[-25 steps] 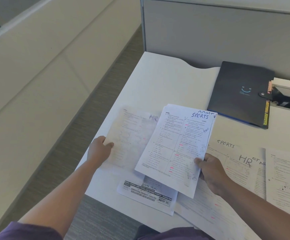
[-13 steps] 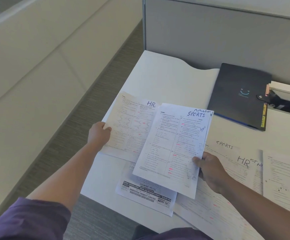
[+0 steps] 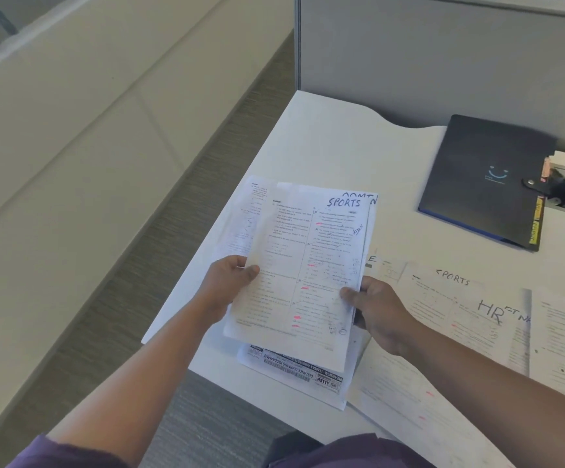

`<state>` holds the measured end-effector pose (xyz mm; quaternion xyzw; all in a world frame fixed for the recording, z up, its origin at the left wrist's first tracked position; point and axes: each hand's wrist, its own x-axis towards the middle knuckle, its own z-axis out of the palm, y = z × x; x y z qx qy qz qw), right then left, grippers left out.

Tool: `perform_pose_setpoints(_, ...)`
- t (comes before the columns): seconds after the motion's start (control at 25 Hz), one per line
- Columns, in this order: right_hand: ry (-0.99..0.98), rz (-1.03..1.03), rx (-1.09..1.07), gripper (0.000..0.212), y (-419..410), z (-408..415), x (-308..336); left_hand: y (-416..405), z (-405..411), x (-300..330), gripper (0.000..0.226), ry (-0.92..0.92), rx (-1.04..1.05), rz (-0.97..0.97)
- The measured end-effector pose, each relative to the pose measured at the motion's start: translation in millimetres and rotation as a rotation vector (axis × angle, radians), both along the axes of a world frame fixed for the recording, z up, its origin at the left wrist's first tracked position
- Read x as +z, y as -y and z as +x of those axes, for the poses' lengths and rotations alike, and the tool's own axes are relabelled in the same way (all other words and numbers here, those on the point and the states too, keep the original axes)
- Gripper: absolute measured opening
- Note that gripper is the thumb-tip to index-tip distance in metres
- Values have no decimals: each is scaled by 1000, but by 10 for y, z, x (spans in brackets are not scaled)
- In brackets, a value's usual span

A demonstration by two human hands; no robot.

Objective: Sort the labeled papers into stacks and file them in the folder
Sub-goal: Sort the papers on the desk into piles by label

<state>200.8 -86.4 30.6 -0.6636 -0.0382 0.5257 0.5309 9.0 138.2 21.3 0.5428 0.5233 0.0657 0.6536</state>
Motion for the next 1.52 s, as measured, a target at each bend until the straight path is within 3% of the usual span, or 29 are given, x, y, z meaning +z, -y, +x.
perform_pose_setpoints(0.12,-48,42,35,16,-32,-106,-20,-149,-194,-9,7,-68,36,78)
perform_pose_setpoints(0.28,138,-108,-43,25,-9,-136,-87,-432,-501,-59,10,-201,73,185)
perform_pose_setpoints(0.52,449,-356,-119,64,26,-83,-126,-651,-596,-155,7,-281,42,212)
perform_pose_setpoints(0.68,321,-326,-190,79,48,-7,-126,-712,-503,-158,2,-271,42,204)
perform_pose_setpoints(0.72,279,-325,-195,72,53,10,-139,-716,-500,-148,5,-258,49,198)
perform_pose_setpoints(0.88,228,-321,-156,6,45,84,-169,-737,-493,-146,14,-222,79,164)
perform_pose_setpoints(1.04,443,-304,-234,19,134,314,-46,-759,-451,-155,15,-268,65,184)
perform_pose_setpoints(1.24,624,-319,-434,16,531,907,133,-759,-425,-152,14,-301,56,210)
perform_pose_setpoints(1.44,426,-200,-427,19,572,950,268,-718,-399,-125,13,-328,33,236)
perform_pose_setpoints(1.52,286,-142,-370,17,467,763,217,-649,-394,-76,25,-360,36,401)
